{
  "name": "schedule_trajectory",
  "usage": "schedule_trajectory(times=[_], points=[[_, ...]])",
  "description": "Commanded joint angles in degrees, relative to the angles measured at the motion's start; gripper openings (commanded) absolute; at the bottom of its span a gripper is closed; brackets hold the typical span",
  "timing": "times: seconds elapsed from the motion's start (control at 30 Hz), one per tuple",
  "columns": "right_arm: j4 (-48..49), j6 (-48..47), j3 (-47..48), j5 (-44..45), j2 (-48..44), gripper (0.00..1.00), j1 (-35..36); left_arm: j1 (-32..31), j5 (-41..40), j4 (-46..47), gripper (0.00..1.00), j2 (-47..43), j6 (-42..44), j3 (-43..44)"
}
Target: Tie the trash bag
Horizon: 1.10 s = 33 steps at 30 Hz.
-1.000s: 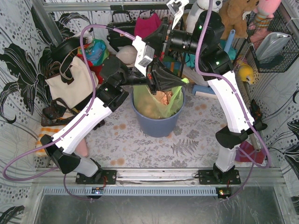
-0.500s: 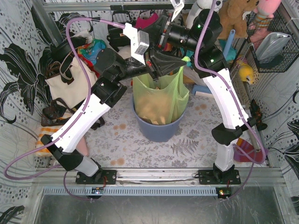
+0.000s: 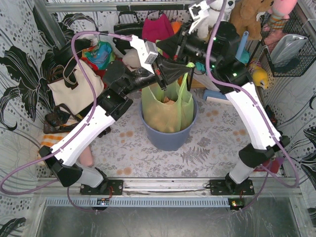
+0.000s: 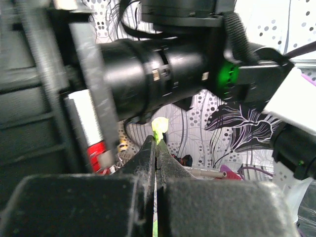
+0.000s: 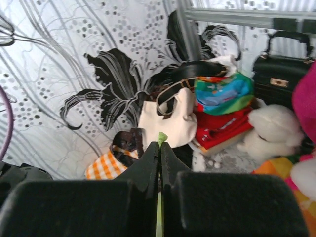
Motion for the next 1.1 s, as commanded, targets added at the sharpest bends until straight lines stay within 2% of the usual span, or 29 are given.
schedule_trajectory(times=[0.0, 0.3, 0.47, 0.67, 0.9, 1.07], points=[[-0.5, -2.75, -5.98, 10.09, -8.73, 0.0, 0.2, -0.24, -3.4, 3.04, 0.0, -3.29, 1.83, -1.5], [-4.01, -0.66, -17.45, 17.95, -19.49, 0.0, 0.21, -0.08, -5.0, 4.12, 0.0, -5.52, 1.97, -4.54], [-5.46, 1.67, -21.62, 18.89, -23.76, 0.0, 0.2, 0.1, -5.2, 4.68, 0.0, -6.0, 1.66, -5.41], [-6.51, 4.51, -27.34, 17.17, -28.61, 0.0, 0.2, 0.34, -6.22, 4.7, 0.0, -6.6, 1.82, -6.64], [-2.11, 9.61, -37.42, 13.44, -35.12, 0.0, 0.27, 0.88, -7.18, 3.94, 0.0, -6.83, 2.18, -7.18], [-0.82, 13.15, -40.01, 10.75, -37.12, 0.0, 0.36, 1.33, -7.4, 3.76, 0.0, -6.84, 2.1, -7.67]])
